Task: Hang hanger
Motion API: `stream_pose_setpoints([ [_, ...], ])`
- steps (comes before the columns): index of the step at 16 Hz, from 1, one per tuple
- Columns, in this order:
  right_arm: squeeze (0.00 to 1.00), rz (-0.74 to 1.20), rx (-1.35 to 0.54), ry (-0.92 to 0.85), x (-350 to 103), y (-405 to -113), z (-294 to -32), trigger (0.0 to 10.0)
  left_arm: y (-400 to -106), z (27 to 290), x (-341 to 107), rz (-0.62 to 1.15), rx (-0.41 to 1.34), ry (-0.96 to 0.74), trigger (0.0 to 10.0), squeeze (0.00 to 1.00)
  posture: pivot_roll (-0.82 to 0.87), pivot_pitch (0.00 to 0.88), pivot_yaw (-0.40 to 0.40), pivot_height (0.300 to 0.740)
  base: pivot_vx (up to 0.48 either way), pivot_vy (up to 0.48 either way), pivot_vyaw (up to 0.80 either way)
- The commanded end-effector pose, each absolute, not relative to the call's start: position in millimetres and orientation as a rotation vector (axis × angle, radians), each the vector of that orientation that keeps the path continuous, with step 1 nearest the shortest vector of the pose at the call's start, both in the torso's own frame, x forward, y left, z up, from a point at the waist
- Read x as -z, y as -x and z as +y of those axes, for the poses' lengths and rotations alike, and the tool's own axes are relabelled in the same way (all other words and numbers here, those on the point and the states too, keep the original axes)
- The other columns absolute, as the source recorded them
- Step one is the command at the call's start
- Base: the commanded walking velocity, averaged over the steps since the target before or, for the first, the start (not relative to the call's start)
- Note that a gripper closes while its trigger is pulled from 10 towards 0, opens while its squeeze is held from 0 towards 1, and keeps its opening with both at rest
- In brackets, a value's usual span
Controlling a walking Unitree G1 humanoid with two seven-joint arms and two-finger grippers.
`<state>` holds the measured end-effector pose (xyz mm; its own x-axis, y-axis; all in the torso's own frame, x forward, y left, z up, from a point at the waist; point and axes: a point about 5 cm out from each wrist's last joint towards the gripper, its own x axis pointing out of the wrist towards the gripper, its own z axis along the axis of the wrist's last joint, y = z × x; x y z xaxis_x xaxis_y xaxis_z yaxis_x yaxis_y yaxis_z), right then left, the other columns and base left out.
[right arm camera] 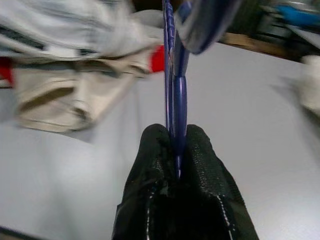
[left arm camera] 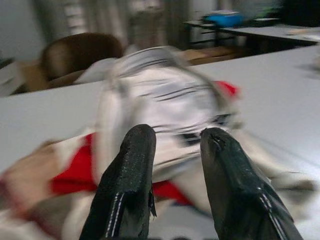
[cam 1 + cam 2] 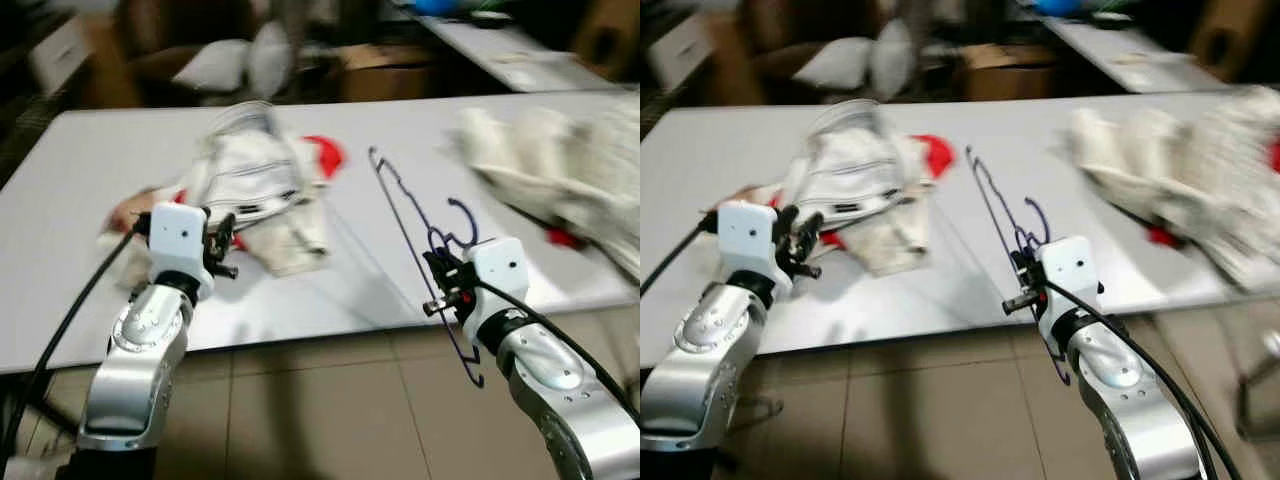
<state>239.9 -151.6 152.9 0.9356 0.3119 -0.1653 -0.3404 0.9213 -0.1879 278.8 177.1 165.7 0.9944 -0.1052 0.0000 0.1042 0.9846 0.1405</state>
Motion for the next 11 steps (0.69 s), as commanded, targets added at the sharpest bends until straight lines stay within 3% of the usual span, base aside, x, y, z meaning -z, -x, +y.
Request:
stream_pose_setpoints([
  [1, 0.0, 0.106, -0.356, 0.209, -157.4, -239.2, -146.9, 10.0, -278.7, 183.1, -162.4, 0.01, 0.084, -0.146, 10.0, 0.0, 0.03, 0.0, 0.016, 0.74, 0.262, 0.0, 0.8],
  [2, 0.0, 0.101, -0.32, 0.139, -157.3, -238.9, -149.4, 10.0, -277.8, 183.2, -160.7, 0.022, 0.099, -0.15, 10.0, 0.0, 0.03, 0.0, 0.017, 0.74, 0.255, 0.0, 0.0],
  [5, 0.0, 0.104, -0.324, 0.181, -158.1, -238.9, -151.6, 10.0, -272.1, 199.4, -139.3, 0.169, 0.145, -0.251, 10.0, 0.0, 0.02, 0.0, 0.022, 0.74, 0.0, 0.0, 0.0],
  [6, 0.0, 0.103, -0.331, 0.185, -158.4, -238.1, -150.8, 10.0, -270.8, 210.3, -132.5, 0.225, 0.127, -0.299, 10.0, 0.91, 0.02, 0.0, 0.022, 0.74, 0.0, 0.0, 0.0],
  [7, 0.0, 0.102, -0.334, 0.182, -158.5, -237.6, -150.1, 10.0, -270.6, 218.3, -129.1, 0.254, 0.11, -0.318, 10.0, 1.0, 0.02, 0.0, 0.022, 0.74, 0.0, 0.0, 0.0],
  [11, 0.0, 0.099, -0.337, 0.182, -159.0, -238.1, -149.2, 10.0, -284.4, 225.2, -128.6, 0.254, 0.142, -0.315, 10.0, 1.0, 0.02, 0.0, 0.025, 0.74, 0.0, 0.0, 0.0],
])
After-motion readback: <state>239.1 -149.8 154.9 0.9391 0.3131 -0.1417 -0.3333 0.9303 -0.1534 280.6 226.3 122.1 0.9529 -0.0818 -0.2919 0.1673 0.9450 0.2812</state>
